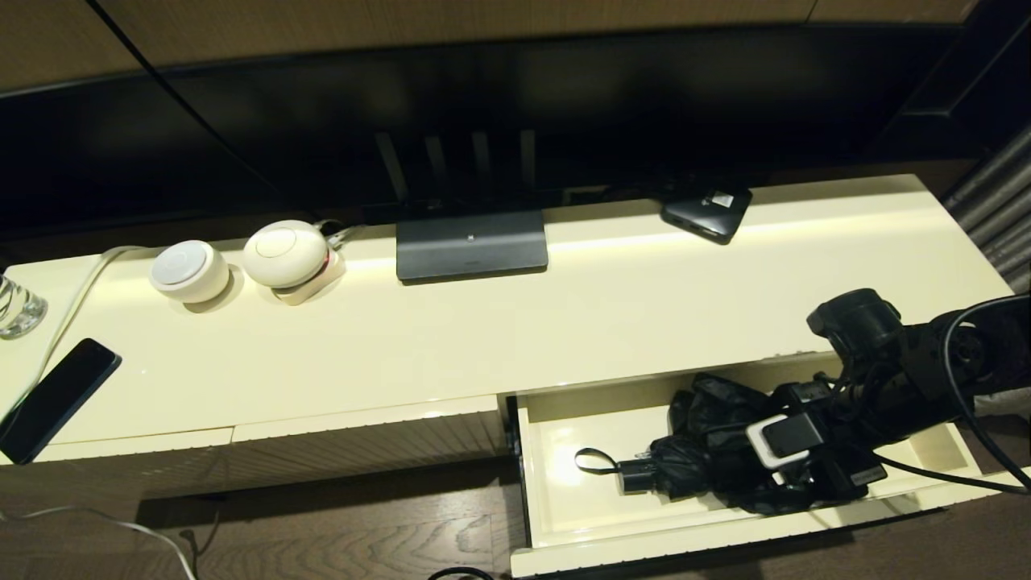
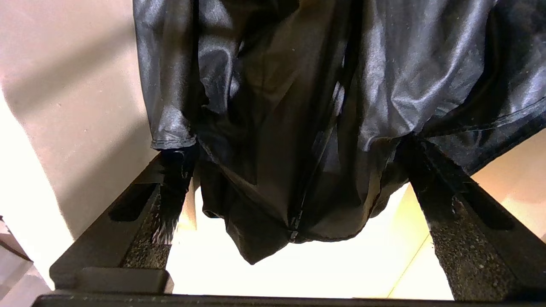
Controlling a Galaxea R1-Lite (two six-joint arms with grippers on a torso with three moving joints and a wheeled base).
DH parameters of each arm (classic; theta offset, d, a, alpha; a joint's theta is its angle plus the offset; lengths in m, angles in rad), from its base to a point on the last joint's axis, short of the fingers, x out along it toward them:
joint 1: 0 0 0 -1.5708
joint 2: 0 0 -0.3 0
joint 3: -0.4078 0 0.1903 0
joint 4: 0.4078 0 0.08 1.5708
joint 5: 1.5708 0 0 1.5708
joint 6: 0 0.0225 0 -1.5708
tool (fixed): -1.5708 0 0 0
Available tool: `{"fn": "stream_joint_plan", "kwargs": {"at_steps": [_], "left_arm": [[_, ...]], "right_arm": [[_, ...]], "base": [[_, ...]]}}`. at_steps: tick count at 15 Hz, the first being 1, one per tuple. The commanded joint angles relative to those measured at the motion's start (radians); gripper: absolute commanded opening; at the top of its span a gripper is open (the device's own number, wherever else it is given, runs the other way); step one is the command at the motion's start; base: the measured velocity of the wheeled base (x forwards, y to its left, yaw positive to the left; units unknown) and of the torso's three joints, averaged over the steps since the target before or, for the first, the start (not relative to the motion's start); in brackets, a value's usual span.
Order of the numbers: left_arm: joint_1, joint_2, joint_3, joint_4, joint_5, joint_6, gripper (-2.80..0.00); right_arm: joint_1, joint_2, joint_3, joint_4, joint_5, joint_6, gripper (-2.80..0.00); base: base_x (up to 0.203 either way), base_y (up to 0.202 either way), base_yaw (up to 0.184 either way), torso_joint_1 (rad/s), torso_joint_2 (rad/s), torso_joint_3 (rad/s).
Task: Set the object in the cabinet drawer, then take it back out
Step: Take the umbrella out of the drawer and put it on the table
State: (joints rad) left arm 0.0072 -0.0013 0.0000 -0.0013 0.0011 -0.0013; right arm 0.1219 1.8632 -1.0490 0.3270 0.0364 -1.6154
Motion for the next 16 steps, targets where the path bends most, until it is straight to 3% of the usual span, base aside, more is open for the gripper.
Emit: {"fn": "stream_joint_plan", "kwargs": {"at_steps": [1, 8, 16], "left_arm": [[0.000, 0.001, 0.003, 0.000, 0.000, 0.000, -2.80], [0.000, 0.001, 0.003, 0.000, 0.000, 0.000, -2.80], [0.000, 0.001, 0.003, 0.001, 0.000, 0.000, -2.80]], "right_arm": [[0.002, -0.012, 0.000, 0.005, 0.001, -0.009, -2.80], [0.007, -0.021, 0.017, 0.000, 0.005, -0.001, -2.80], [0.009, -0.198, 0.043, 0.009, 0.006, 0.037, -2.80]], "base": [[0.000, 0.000, 0.000, 0.000, 0.00, 0.000], [0.000, 0.000, 0.000, 0.000, 0.00, 0.000], [0.000, 0.000, 0.000, 0.000, 0.00, 0.000]]}}
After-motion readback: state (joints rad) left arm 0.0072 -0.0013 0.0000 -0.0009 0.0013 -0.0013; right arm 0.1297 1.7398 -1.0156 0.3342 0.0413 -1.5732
